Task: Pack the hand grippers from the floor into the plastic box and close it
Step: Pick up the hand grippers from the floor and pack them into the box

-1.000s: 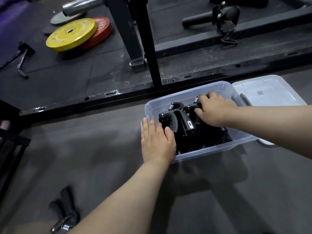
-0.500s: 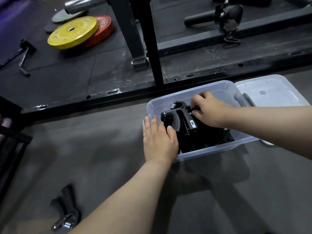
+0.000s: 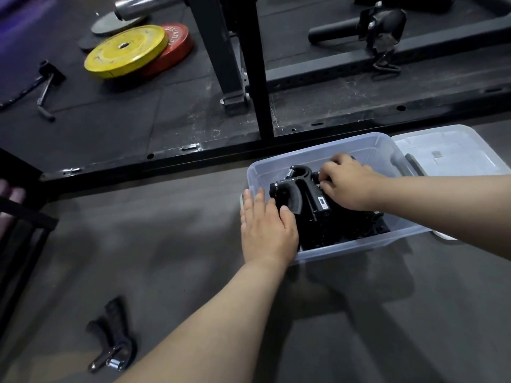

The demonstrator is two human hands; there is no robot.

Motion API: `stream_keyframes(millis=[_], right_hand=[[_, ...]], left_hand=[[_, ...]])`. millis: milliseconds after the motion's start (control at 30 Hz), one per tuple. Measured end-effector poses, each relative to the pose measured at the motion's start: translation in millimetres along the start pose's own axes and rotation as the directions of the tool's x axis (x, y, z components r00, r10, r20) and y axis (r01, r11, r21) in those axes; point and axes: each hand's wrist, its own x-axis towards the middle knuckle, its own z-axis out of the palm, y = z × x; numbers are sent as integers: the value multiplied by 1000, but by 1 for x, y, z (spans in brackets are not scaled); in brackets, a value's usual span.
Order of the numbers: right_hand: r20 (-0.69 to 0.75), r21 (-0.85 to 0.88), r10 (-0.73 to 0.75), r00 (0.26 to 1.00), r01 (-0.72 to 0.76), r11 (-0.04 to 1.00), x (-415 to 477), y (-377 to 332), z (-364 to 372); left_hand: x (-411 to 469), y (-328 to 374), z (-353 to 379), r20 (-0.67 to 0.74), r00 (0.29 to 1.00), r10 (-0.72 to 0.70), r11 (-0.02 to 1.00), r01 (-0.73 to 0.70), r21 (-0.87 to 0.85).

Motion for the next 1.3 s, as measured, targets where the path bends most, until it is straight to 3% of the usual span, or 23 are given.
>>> stream_keyframes(millis=[167, 333, 433, 500, 600, 733, 833, 933, 1067, 1300], right_hand=[[-139, -10, -119, 983, 119, 993, 2, -23, 1], [-114, -34, -318, 941, 316, 948, 0, -70, 20], [-75, -72, -431, 899, 426, 902, 3, -97, 39], [-21, -69, -446, 895, 443, 894, 8, -117, 50], [52, -169, -355, 933, 359, 918, 18, -135, 70], [48, -265, -240, 969, 244, 933, 18, -146, 88], [46, -270, -216, 975, 220, 937, 15, -151, 88], [72, -267, -206, 976, 218, 939, 15, -150, 84], [67, -299, -225, 972, 234, 925, 13, -149, 80], [112, -278, -232, 966, 255, 926, 11, -149, 75]], left_hand=[[-9, -3, -5, 26, 1000, -4, 999, 5, -53], [-42, -29, -3, 22, 989, 145, 989, -146, 14], [-55, -42, -8, 78, 984, 163, 987, -162, -15], [-64, -55, -15, 114, 980, 161, 987, -161, -10], [-81, -81, -23, 125, 973, 196, 979, -202, 39], [-110, -141, -25, 156, 985, -74, 990, 54, 133], [-137, -189, -28, 200, 917, -346, 919, 288, 269], [-169, -224, -34, 263, 820, -508, 849, 426, 313], [-192, -241, -34, 351, 806, -477, 857, 339, 389], [-167, -238, -40, 336, 826, -453, 873, 333, 357]])
